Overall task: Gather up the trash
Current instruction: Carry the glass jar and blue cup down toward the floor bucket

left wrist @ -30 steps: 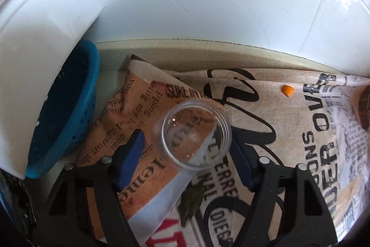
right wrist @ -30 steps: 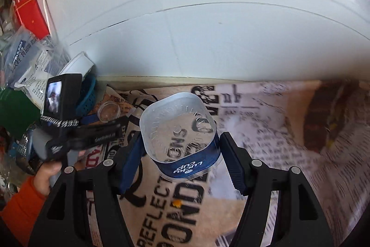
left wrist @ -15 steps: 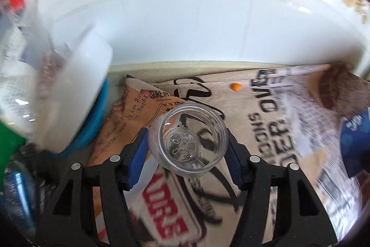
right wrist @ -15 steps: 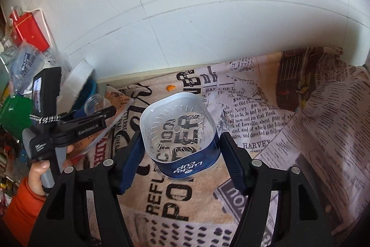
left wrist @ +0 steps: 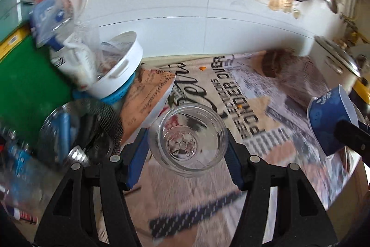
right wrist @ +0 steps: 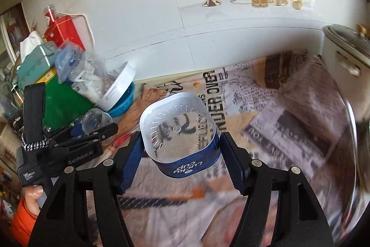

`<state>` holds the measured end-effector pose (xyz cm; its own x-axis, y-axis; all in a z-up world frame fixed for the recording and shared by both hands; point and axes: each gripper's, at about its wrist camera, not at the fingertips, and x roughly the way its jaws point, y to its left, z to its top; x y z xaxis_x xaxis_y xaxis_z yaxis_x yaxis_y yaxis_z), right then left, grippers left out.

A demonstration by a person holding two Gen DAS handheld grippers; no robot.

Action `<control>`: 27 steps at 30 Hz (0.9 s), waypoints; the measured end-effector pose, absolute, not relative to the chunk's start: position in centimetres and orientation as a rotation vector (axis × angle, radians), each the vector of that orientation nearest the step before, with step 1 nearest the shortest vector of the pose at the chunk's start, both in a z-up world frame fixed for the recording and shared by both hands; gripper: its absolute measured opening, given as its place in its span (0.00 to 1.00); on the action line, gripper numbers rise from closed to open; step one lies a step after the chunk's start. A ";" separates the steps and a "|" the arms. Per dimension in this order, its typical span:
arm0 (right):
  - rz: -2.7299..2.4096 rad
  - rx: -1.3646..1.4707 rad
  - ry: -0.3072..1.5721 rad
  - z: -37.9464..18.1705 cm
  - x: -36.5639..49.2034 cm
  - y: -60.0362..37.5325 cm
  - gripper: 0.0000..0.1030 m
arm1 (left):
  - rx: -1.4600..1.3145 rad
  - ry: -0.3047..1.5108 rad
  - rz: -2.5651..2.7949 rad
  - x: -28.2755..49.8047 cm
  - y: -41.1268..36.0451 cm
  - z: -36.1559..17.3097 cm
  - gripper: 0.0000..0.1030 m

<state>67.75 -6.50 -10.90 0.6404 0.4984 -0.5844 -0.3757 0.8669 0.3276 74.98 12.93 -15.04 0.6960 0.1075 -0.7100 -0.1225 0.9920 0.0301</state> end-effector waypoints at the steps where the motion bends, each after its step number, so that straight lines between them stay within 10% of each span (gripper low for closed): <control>1: 0.489 0.184 0.712 -11.0 66.5 -6.2 0.62 | -0.017 0.784 0.113 72.9 13.0 -14.8 0.59; 27: 0.382 0.190 0.748 -10.7 39.7 -5.3 0.62 | -0.045 0.857 -0.039 42.9 10.7 -16.6 0.59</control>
<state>39.65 -5.33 -10.71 0.6687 0.4035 -0.6245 -0.2702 0.9144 0.3014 42.89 10.68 -16.59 0.6539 -0.0523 -0.7547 0.0158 0.9983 -0.0556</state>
